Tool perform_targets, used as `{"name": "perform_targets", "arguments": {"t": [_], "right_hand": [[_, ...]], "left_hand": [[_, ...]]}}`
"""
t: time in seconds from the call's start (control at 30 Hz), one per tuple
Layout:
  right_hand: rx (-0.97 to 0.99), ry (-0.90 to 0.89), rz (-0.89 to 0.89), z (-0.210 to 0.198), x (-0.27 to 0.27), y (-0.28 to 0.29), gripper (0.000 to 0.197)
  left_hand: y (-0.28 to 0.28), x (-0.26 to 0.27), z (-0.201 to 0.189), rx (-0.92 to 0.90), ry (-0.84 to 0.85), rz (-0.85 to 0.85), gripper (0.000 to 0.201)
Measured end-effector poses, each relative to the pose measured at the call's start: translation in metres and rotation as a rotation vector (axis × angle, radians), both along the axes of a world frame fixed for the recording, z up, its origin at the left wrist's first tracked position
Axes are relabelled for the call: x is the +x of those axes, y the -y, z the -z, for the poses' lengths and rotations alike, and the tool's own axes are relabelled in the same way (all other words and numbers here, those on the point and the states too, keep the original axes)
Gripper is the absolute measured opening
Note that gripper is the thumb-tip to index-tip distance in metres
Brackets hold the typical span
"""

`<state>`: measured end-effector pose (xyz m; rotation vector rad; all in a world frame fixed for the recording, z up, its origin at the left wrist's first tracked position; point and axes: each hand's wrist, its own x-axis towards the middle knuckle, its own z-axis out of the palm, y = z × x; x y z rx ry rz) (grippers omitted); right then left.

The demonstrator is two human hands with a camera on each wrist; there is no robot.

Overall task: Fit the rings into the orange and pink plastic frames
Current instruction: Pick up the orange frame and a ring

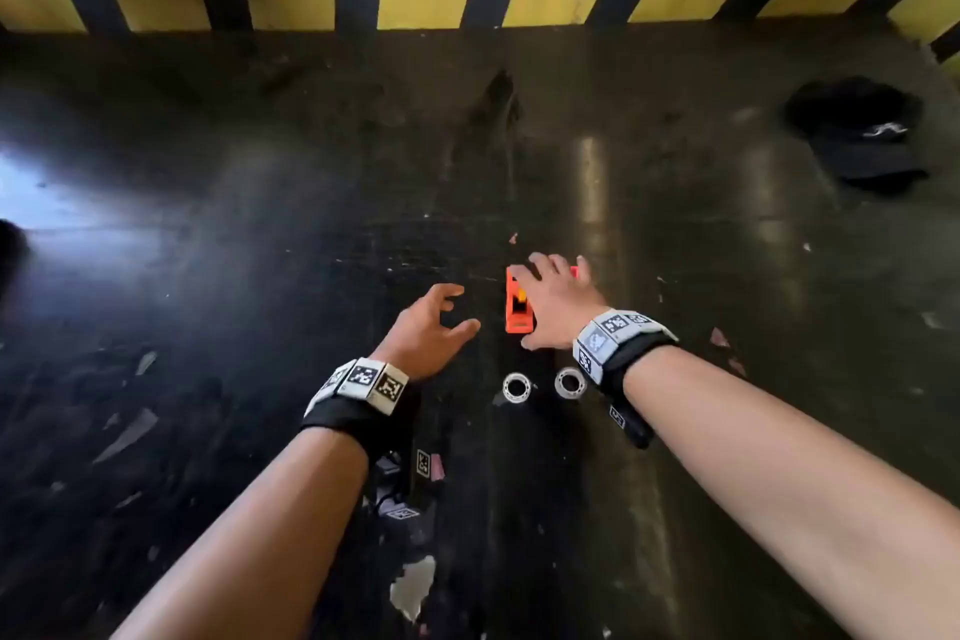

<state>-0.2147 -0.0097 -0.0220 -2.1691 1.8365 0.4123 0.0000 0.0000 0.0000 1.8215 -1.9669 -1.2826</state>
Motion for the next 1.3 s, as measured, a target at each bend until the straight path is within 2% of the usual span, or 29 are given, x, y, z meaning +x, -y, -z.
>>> {"name": "perform_targets", "arguments": {"t": [0.1,0.17,0.27,0.33,0.47,0.57,0.67,0.83,0.97,1.0,1.07,1.13,1.17,1.3], "right_hand": [[0.01,-0.061,0.0,0.011,0.006,0.013,0.103],[0.005,-0.021,0.012,0.017,0.006,0.016,0.095],[-0.03,0.062,0.01,0.019,0.003,0.014,0.093],[-0.073,0.16,0.028,0.014,0.001,0.007,0.095],[-0.107,0.489,-0.017,0.005,0.007,-0.026,0.097],[-0.107,0.626,-0.069,0.0,0.014,-0.051,0.095],[-0.101,0.682,-0.047,0.001,0.016,-0.067,0.093],[-0.104,0.66,-0.057,0.005,0.015,-0.078,0.085],[-0.099,0.657,0.014,0.002,0.005,-0.08,0.085],[-0.102,0.657,0.04,0.001,0.0,-0.081,0.085],[-0.105,0.652,0.068,-0.001,-0.01,-0.083,0.085],[-0.108,0.646,0.071,-0.002,-0.016,-0.085,0.085],[-0.107,0.642,0.068,-0.002,-0.017,-0.086,0.085],[-0.112,0.649,0.065,0.001,-0.013,-0.092,0.087]], "left_hand": [[0.007,-0.002,0.013,0.047,0.015,-0.003,0.064],[0.006,-0.001,0.017,0.07,0.001,-0.009,0.063],[0.005,0.002,0.019,0.083,-0.031,-0.027,0.061],[0.005,0.003,0.02,0.1,-0.044,-0.049,0.061],[0.001,0.0,0.016,0.158,-0.112,-0.095,0.064],[-0.008,-0.006,0.012,0.26,-0.297,-0.179,0.054],[-0.02,-0.003,0.009,0.326,-0.41,-0.223,0.046],[-0.034,0.0,0.014,0.315,-0.4,-0.213,0.046],[-0.036,0.009,0.02,0.302,-0.427,-0.33,0.04],[-0.034,0.014,0.023,0.286,-0.395,-0.346,0.043],[-0.033,0.025,0.029,0.196,-0.154,-0.28,0.057],[-0.037,0.03,0.036,0.108,0.099,-0.188,0.057],[-0.041,0.029,0.041,0.082,0.173,-0.16,0.055],[-0.051,0.017,0.051,0.049,0.312,-0.086,0.064]]}}
